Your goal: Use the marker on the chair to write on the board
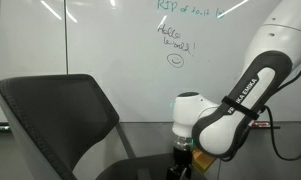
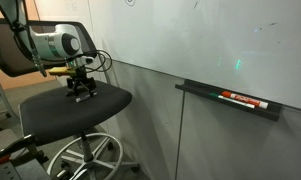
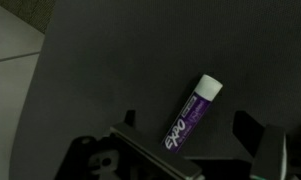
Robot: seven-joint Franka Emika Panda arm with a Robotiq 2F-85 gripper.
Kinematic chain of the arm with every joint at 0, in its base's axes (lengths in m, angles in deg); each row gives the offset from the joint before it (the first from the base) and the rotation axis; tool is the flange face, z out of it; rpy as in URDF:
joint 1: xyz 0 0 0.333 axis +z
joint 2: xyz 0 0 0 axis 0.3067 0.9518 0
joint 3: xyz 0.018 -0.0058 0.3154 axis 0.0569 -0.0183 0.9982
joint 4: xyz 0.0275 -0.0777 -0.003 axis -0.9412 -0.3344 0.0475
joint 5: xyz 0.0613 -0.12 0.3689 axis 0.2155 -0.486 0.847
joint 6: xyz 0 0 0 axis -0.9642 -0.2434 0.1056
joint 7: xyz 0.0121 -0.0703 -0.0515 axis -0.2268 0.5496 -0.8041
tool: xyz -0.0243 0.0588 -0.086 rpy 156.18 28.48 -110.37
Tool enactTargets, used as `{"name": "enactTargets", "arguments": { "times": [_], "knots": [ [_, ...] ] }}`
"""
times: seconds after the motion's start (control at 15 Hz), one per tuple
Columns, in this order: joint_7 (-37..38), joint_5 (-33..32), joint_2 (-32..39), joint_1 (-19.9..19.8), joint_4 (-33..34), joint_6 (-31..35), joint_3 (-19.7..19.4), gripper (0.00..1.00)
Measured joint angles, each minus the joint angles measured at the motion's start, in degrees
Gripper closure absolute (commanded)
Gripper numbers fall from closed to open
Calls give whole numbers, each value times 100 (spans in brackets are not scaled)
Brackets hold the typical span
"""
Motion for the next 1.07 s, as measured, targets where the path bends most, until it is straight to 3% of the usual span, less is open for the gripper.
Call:
{"name": "enactTargets", "arguments": {
  "times": [0.07, 0.2, 0.67, 0.8, 1.07],
  "knots": [
    [-1, 57, 9, -20, 0, -25, 9, 25],
    [-1, 154, 38, -55, 0, -80, 25, 33],
    [-12, 412, 159, -111, 24, -94, 125, 88],
    [-38, 459, 156, -121, 51, -128, 158, 93],
    [-82, 480, 154, -150, 125, -301, 162, 89]
  ]
}}
